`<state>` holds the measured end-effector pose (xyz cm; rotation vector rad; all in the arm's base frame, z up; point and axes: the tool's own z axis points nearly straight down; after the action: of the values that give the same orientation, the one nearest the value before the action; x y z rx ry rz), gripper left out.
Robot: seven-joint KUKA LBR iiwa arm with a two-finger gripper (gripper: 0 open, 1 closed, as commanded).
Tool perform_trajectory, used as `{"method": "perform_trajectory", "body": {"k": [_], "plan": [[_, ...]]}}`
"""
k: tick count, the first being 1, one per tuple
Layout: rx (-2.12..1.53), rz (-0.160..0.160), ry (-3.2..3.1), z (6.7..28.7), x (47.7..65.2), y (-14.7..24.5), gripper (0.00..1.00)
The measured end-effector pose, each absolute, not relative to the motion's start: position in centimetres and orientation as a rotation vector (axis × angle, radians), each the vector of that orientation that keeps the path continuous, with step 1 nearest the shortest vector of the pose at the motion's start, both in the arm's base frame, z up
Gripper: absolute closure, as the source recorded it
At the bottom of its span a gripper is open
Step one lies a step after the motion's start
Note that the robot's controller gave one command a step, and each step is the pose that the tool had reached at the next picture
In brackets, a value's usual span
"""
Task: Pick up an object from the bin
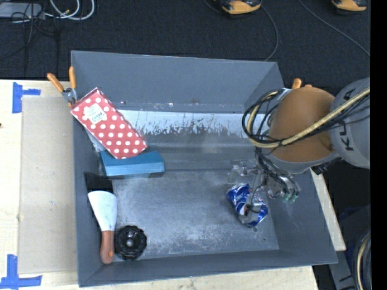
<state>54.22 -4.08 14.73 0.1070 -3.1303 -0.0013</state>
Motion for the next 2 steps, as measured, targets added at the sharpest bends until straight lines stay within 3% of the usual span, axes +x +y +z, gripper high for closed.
{"method": "perform_trajectory", "body": {"k": [1,2], "plan": [[0.323,-0.001,-3.125,11.3,56.4,-6.9,0.0],[0.532,-0.005,-3.083,9.1,55.9,-8.1,0.0]]}}
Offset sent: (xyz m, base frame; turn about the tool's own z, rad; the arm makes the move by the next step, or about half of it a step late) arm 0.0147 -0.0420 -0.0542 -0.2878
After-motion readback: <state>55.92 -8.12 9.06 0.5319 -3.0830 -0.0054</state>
